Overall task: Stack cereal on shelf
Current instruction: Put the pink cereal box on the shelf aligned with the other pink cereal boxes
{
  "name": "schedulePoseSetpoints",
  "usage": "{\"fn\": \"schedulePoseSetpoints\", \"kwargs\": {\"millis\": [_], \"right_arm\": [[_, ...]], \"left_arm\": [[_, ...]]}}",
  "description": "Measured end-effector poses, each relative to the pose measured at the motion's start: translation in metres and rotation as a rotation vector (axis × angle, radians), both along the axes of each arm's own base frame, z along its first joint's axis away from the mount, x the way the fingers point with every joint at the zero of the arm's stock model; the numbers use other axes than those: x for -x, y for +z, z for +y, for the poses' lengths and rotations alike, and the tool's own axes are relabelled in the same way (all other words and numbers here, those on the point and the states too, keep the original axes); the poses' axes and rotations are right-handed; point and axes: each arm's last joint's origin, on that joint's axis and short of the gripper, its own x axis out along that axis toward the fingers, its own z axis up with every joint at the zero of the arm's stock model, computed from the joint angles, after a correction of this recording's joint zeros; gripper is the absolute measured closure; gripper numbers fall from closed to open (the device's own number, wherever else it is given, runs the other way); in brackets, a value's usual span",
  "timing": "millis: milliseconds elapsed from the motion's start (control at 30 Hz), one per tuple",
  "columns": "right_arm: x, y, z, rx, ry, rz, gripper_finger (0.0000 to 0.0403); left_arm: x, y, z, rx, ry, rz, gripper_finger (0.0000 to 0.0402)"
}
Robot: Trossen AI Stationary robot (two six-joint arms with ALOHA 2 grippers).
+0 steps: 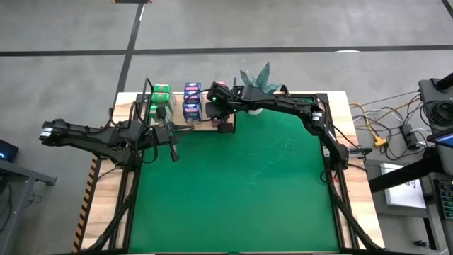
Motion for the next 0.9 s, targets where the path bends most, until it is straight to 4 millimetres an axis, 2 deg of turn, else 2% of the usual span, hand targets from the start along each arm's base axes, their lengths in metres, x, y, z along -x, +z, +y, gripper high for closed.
{"fn": "schedulePoseSetpoints", "kwargs": {"millis": [433,900], "right_arm": [[0.003,0.011,0.002,0.006,0.001,-0.030,0.0392],[0.003,0.009,0.002,-0.012,-0.007,-0.027,0.0392]], "left_arm": [[0.000,0.000,0.000,0.000,0.000,0.000,0.0402],[0.000,0.000,0.000,0.000,0.000,0.000,0.0402]]}}
